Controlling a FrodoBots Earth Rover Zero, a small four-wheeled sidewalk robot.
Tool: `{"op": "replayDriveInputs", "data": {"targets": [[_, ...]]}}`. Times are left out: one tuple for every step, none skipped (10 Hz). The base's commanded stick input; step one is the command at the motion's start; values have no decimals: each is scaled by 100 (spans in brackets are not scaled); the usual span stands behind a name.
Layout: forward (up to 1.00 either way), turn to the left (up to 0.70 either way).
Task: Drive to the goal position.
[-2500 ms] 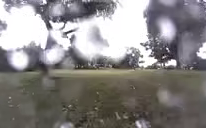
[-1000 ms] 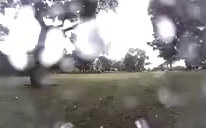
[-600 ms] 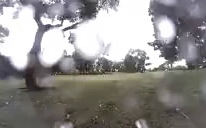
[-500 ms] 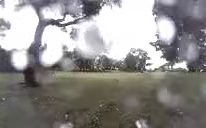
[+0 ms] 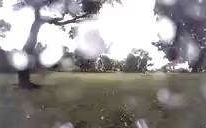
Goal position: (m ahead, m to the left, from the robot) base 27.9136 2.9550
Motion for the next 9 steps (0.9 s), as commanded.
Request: {"op": "replayDriveInputs", "data": {"targets": [[100, 1], [100, 1], [100, 1], [100, 1], [100, 1], [100, 1], [100, 1], [100, 1], [100, 1]]}}
